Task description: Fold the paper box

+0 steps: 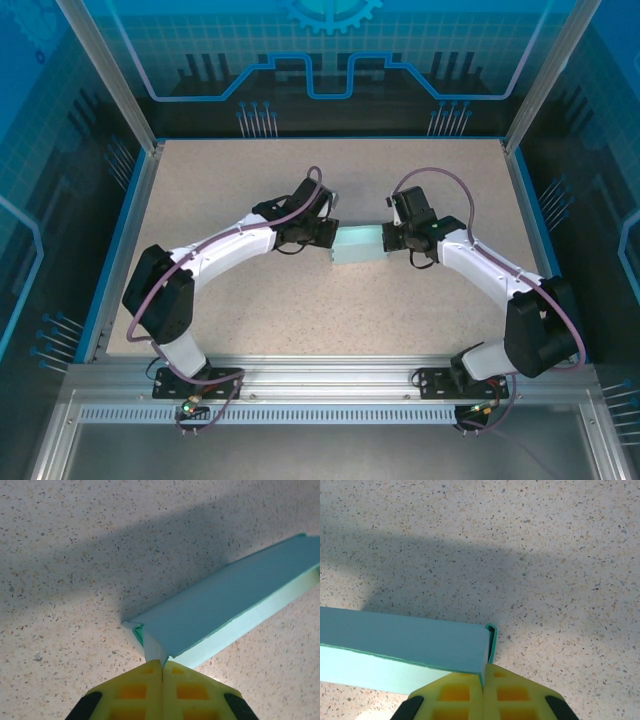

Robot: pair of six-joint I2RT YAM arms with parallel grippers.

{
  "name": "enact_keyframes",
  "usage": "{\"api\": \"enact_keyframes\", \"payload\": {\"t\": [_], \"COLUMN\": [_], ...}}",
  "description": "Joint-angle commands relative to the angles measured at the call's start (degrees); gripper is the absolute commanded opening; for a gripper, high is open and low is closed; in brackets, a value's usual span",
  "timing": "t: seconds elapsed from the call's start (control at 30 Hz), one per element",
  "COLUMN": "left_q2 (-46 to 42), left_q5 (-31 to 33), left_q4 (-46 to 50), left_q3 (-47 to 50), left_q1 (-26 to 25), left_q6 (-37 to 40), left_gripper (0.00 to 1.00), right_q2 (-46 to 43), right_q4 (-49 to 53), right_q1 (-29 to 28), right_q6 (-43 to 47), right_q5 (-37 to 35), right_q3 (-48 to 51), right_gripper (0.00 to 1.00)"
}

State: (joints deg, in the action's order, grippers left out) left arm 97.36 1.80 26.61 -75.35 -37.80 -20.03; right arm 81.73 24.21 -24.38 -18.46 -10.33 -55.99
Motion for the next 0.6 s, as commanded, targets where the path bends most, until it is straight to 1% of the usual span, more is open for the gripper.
{"api": "enact_keyframes", "payload": {"t": [0.0, 0.23, 0.57], "left_q2": [0.02, -0.07, 0.11], "left_q5": [-0.69, -1.54, -2.97], "left_q4": [-5.27, -9.04, -11.68], "left_q3": [-0.19, 1.87, 3.5], "left_q1": [-1.22, -1.17, -1.18], "left_q6": [-6.3, -11.97, -15.73], "left_gripper": [0.0, 0.0, 0.0], "right_q2": [0.36, 0.62, 0.9], "right_q4": [3.48, 3.11, 2.6], "right_q1": [-1.72, -1.77, -1.72], "right_q6": [0.04, 0.28, 0.7], "right_q5": [3.51, 3.57, 3.75], "right_q3": [1.22, 1.34, 1.6], "right_gripper": [0.0, 0.0, 0.0]}}
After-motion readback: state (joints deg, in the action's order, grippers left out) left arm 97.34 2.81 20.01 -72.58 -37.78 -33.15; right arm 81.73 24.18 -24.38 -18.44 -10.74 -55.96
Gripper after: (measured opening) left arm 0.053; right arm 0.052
